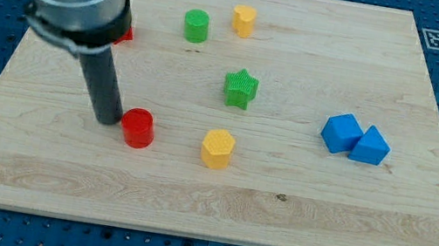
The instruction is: Slide red circle to the red star
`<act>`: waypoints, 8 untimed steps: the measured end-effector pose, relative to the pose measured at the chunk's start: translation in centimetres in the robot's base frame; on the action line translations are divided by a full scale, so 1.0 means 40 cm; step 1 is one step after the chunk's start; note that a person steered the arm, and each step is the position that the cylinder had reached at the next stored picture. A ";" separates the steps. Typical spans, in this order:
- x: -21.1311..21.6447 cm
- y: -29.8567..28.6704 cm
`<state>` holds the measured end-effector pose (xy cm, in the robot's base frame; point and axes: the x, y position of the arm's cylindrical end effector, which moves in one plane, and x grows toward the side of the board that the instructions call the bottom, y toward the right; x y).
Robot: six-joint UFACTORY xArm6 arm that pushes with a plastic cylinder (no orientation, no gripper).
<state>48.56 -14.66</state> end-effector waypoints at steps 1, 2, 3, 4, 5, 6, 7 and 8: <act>-0.037 -0.008; 0.065 -0.007; 0.148 0.039; 0.152 0.120; 0.064 0.160; -0.052 0.138; -0.046 0.133; 0.015 0.162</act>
<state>49.16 -8.17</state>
